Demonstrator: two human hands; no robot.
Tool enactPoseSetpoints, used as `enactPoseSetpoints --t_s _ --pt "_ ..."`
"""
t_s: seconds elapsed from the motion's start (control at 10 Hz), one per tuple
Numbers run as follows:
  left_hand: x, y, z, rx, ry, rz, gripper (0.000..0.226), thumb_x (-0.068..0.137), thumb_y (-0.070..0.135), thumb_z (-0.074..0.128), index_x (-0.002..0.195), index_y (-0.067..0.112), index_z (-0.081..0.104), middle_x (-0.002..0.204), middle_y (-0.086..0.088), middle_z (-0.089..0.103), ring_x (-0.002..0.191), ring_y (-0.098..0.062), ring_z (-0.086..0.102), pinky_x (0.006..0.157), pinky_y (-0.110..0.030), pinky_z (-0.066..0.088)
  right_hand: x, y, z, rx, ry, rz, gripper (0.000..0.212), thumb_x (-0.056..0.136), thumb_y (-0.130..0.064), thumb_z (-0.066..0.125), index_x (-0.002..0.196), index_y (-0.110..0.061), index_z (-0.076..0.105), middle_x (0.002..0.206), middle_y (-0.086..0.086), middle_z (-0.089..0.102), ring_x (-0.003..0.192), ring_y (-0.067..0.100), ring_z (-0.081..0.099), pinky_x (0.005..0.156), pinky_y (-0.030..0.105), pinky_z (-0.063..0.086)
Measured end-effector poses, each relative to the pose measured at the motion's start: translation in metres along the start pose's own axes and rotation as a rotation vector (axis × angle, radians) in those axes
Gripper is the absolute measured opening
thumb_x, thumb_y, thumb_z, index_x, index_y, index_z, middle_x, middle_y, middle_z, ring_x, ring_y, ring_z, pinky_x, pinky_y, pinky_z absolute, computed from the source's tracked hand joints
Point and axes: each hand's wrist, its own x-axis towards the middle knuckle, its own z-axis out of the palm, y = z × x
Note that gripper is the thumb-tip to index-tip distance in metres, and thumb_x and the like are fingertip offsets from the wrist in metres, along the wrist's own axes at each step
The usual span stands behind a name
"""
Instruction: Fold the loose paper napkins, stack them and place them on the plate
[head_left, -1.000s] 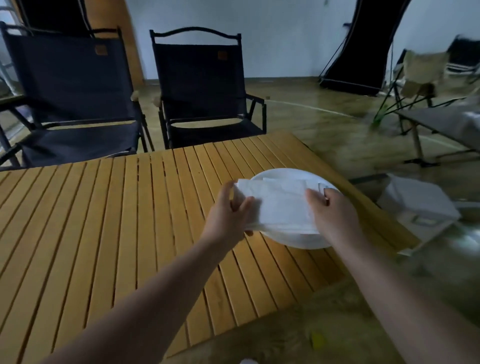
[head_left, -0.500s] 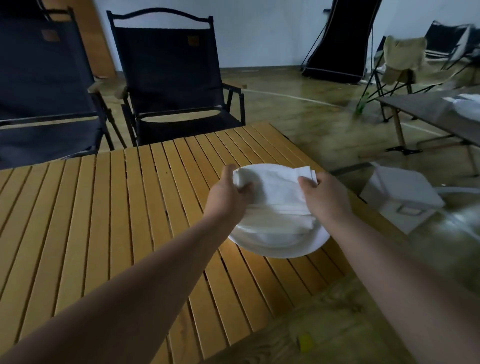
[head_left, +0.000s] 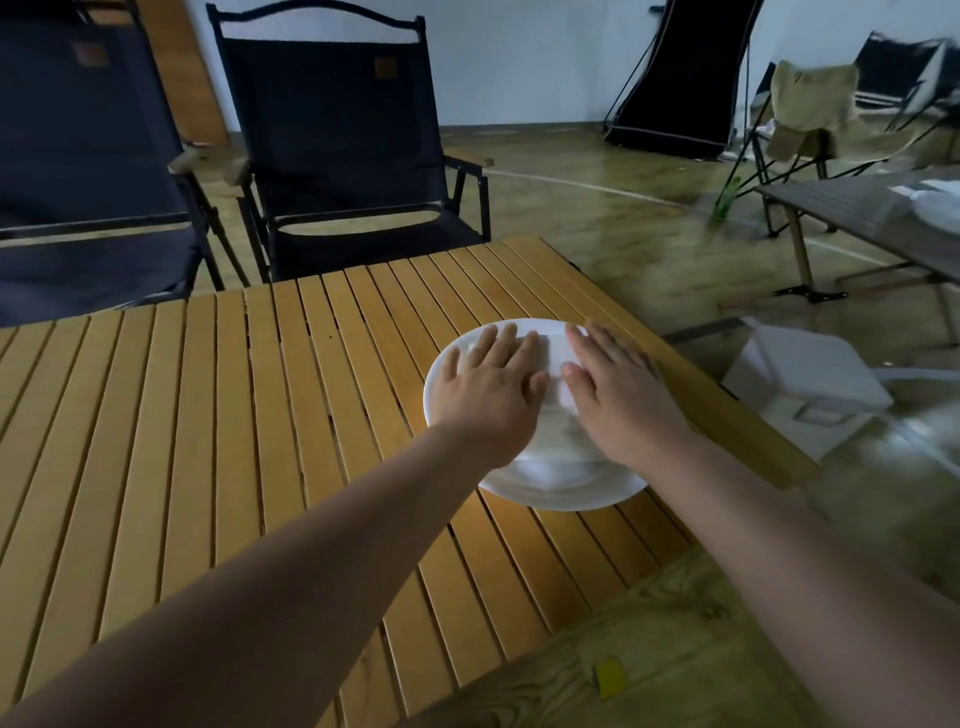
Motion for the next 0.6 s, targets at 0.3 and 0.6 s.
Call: enactPoseSetpoints --t_s 0.3,0.6 --pt "0.003 -0.01 0.019 -0.046 -0.005 -0.008 0.056 0.105 0.051 0.017 0.158 0.032 0.015 0.166 0.005 0.012 0.153 -0.016 0.0 0.123 -0.041 0.006 -0.001 0.008 0.02 0.057 0.011 0.016 0.055 0.106 -0.046 0.022 0.159 -0.03 0.017 0.167 -0.006 0.015 0.153 0.013 0.009 0.121 0.03 0.014" --pt "-0.005 -0.006 -0.001 -0.011 0.016 -0.033 0.059 0.103 0.054 0.012 0.158 0.033 0.006 0.167 0.005 -0.005 0.152 -0.018 -0.014 0.124 -0.049 -0.002 0.0 -0.002 -0.001 -0.092 -0.024 0.059 0.062 0.101 -0.057 0.007 0.159 -0.036 0.005 0.168 -0.005 0.002 0.155 0.015 -0.005 0.122 0.049 -0.005"
